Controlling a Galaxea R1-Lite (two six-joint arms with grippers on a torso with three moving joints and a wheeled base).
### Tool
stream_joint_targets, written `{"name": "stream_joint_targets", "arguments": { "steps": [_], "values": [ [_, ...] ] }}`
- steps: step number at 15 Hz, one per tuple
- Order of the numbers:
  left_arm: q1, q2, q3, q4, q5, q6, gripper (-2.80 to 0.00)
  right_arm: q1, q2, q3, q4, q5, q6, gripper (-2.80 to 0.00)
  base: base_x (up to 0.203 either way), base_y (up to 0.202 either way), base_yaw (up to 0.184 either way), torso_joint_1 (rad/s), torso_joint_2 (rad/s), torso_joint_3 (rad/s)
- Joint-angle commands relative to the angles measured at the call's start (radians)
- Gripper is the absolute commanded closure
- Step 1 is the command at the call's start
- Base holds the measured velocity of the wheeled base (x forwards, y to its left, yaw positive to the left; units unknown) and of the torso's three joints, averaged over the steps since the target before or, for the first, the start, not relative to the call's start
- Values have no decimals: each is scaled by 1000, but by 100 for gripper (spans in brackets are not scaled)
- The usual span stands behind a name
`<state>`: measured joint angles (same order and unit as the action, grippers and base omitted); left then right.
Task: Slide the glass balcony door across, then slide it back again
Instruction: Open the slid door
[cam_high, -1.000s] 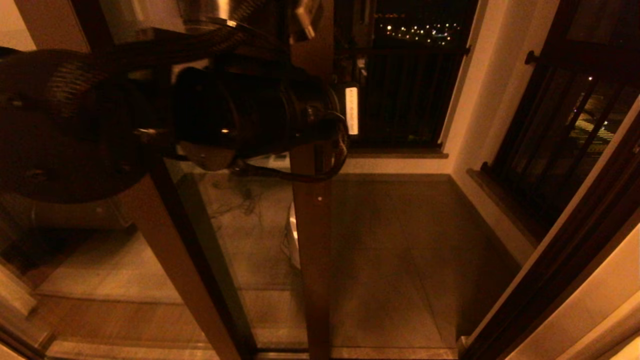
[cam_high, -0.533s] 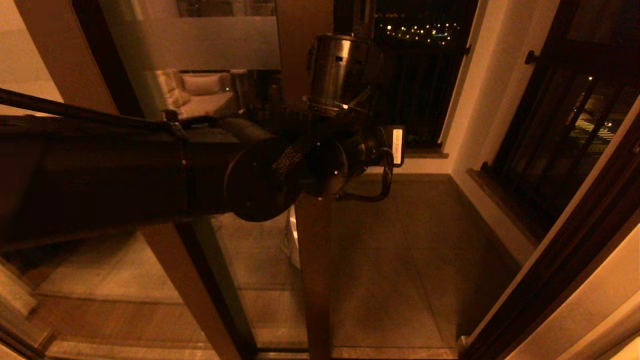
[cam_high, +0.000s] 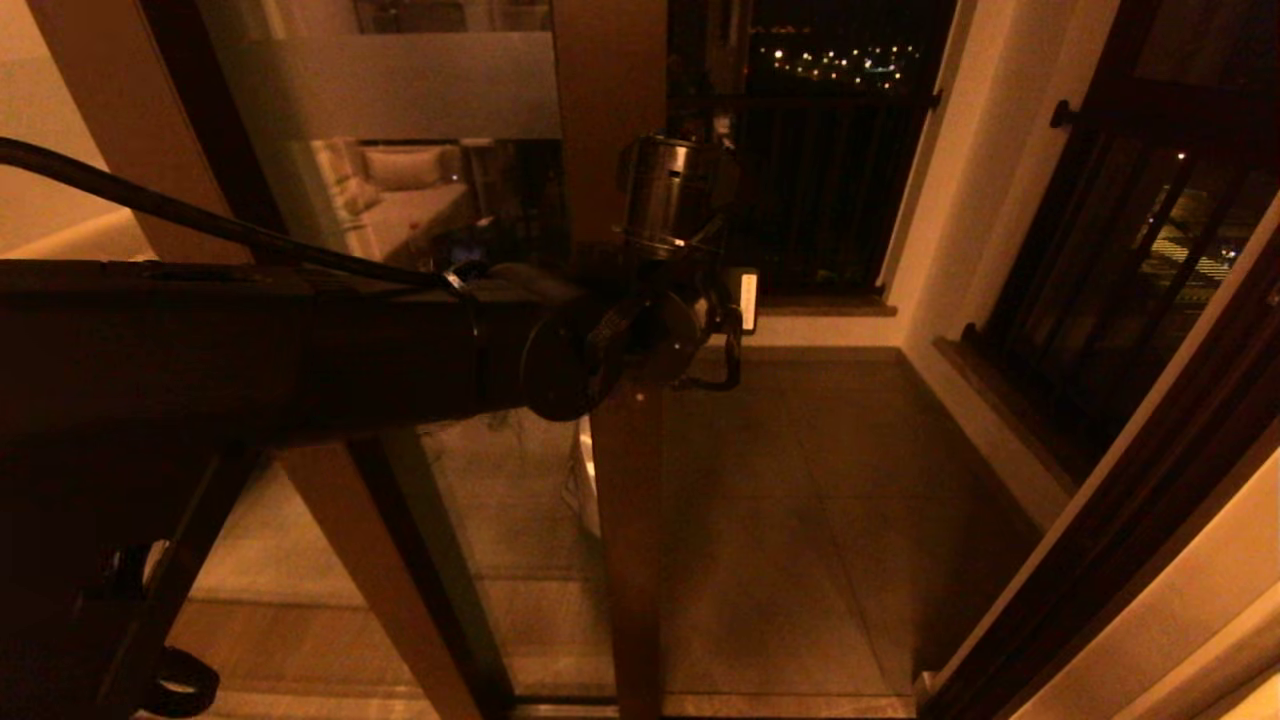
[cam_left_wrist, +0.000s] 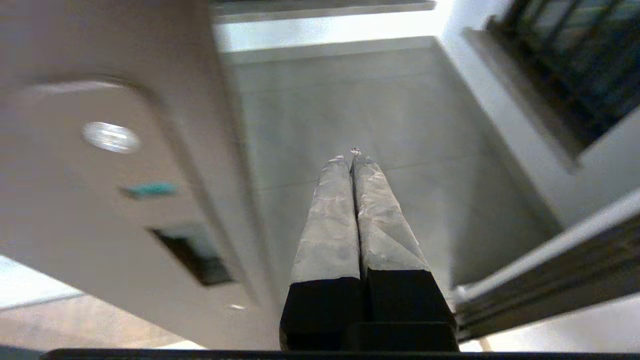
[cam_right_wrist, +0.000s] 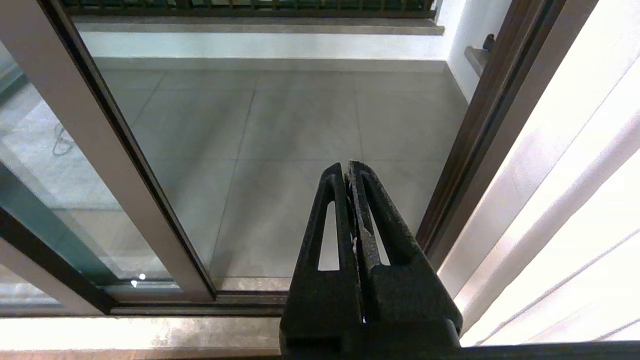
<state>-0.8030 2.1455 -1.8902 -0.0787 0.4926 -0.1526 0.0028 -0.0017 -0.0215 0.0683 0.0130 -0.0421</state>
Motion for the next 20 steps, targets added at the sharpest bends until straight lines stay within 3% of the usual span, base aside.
{"name": "stream_joint_targets", "arguments": {
  "steps": [1, 20],
  "values": [
    [24, -7, 2, 0, 3, 6, 0, 0, 2, 0, 1, 1, -1, 0, 0, 0, 0, 0, 0, 0],
    [103, -59, 66, 8, 24, 30, 0, 0, 2, 0, 1, 1, -1, 0, 0, 0, 0, 0, 0, 0]
  ]
}}
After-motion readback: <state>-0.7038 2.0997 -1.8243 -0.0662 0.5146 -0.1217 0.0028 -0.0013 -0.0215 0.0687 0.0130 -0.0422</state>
